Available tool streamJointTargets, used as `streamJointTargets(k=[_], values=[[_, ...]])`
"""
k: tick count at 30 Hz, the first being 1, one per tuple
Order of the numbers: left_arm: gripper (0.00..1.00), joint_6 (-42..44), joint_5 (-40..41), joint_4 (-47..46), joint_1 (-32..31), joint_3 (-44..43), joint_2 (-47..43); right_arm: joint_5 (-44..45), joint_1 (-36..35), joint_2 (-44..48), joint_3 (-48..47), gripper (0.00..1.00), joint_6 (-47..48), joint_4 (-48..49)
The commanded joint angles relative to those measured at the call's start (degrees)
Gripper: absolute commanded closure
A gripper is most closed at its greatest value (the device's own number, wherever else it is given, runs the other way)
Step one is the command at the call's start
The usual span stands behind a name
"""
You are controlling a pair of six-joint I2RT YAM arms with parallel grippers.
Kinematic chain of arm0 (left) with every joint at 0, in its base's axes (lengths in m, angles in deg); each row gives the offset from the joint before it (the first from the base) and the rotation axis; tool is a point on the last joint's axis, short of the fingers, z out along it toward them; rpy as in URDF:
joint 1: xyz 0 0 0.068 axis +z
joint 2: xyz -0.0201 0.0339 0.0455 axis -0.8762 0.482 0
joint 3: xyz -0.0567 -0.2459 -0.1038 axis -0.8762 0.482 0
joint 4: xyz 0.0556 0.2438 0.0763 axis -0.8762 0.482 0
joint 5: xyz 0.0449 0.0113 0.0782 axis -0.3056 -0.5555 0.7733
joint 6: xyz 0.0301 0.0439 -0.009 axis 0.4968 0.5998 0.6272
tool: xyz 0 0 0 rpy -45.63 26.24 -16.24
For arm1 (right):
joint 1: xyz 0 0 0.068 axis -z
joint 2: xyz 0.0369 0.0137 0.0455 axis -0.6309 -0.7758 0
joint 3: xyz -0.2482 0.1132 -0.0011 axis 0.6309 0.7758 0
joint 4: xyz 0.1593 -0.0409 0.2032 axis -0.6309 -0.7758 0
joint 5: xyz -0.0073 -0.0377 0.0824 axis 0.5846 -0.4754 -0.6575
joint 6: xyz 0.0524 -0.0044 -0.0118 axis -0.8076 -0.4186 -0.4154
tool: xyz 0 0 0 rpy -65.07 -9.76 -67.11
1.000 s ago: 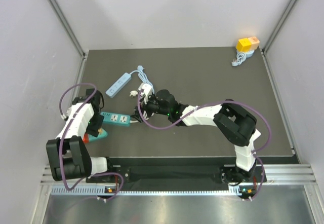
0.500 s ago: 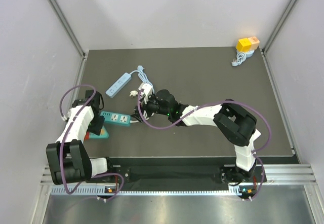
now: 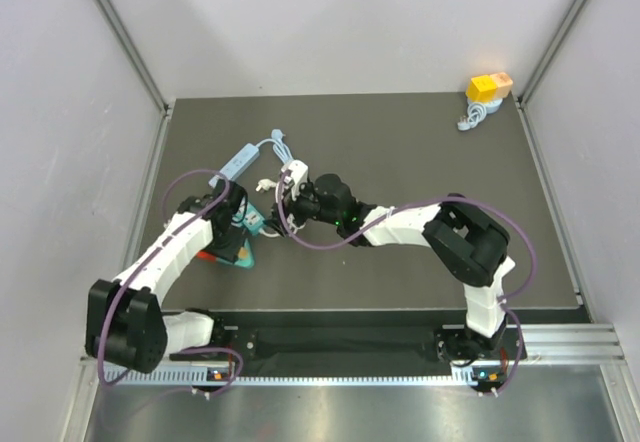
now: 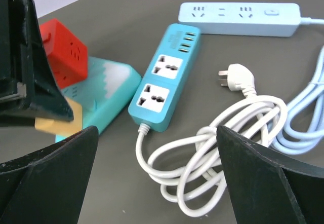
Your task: Pull the plug off the socket
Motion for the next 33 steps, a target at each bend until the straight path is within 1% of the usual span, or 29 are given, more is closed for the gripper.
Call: streamJointTargets(k=[1, 2, 3, 5, 6, 7, 10, 13, 14, 16, 19, 21, 22, 24, 25, 26, 27, 28, 29, 30, 31, 33], values=[[0.68, -4.7, -9.0, -5.9, -4.3, -0.8, 3.8, -0.6, 1.6, 3.6, 1.4, 0.0, -1.7, 4.8], [0.6, -4.4, -9.0, -6.2, -5.5, -1.5, 4.9, -0.8, 2.1, 4.0, 1.7, 0.0, -2.1, 5.4], [0.43, -4.0, -9.0, -6.3, -6.2, -2.3, 5.4, -1.2, 2.5, 4.2, 2.6, 0.0, -3.0, 5.9], [0.34, -2.3, -8.4, -5.3, -7.3, -4.6, 6.2, -2.1, 3.5, 4.4, 3.4, 0.0, -4.2, 7.2], [0.32, -1.9, -7.9, -4.4, -7.6, -5.3, 6.2, -3.0, 3.8, 4.3, 3.6, 0.0, -5.2, 7.6], [0.25, -1.5, -7.0, -3.3, -8.0, -6.7, 6.1, -3.5, 3.9, 4.3, 3.6, 0.0, -5.7, 7.7], [0.2, 0.6, -3.9, 1.7, -8.2, -8.4, 4.3, -4.2, 4.2, 3.7, 3.0, 0.0, -6.2, 7.3], [0.2, 2.8, -0.2, 5.9, -8.1, -9.8, -0.3, -5.7, 4.2, 2.9, 2.2, 0.0, -7.5, 7.3], [0.2, 3.5, 1.1, 7.1, -8.1, -10.5, -3.1, -6.0, 4.2, 2.6, 1.8, 0.0, -8.0, 7.3], [0.2, 5.1, 5.0, 9.7, -8.2, -11.2, -6.0, -6.9, 4.2, 2.1, 1.4, 0.0, -9.7, 6.7], [0.21, 14.4, 9.8, 9.2, -8.1, -11.2, -13.2, -8.9, 4.1, 1.5, 1.1, 0.0, -12.6, 6.7], [0.22, 21.7, 10.2, 5.7, -8.1, -9.8, -15.5, -11.1, 3.9, 1.1, 1.5, 0.0, -14.4, 7.7], [0.23, 27.3, 10.8, 3.6, -8.0, -9.8, -17.2, -11.8, 3.7, 0.7, 1.5, 0.0, -14.8, 8.4], [0.28, 27.8, 14.7, 4.8, -8.0, -10.1, -18.5, -14.5, 3.2, 0.2, 1.1, 0.0, -15.2, 9.3], [0.33, 26.0, 19.3, 6.4, -8.0, -10.4, -19.5, -14.9, 2.5, -0.3, 0.5, 0.0, -14.9, 9.2], [0.39, 25.8, 21.0, 6.6, -7.8, -10.7, -20.1, -15.6, 2.2, -0.4, 0.3, 0.0, -14.5, 9.1], [0.45, 26.6, 22.1, 5.9, -7.3, -10.9, -20.6, -16.0, 1.8, -0.7, 0.0, 0.0, -13.9, 8.8], [0.51, 29.7, 23.4, 4.8, -6.9, -11.2, -21.1, -16.1, 0.8, -0.8, -0.4, 0.0, -13.2, 7.8], [0.58, 30.9, 24.0, 3.2, -6.4, -11.4, -21.0, -15.9, 0.3, -0.9, -1.1, 0.0, -11.8, 7.1], [0.74, 31.6, 25.0, 3.0, -5.5, -11.7, -20.8, -15.6, -0.3, -1.0, -1.6, 0.0, -11.0, 6.1], [0.79, 33.5, 25.2, 2.4, -4.8, -12.2, -19.8, -15.3, -1.5, -1.4, -2.9, 0.0, -10.1, 4.9], [0.82, 36.3, 23.6, 0.3, -2.0, -12.1, -18.3, -13.6, -2.8, -1.7, -4.1, 0.0, -6.8, 1.1]])
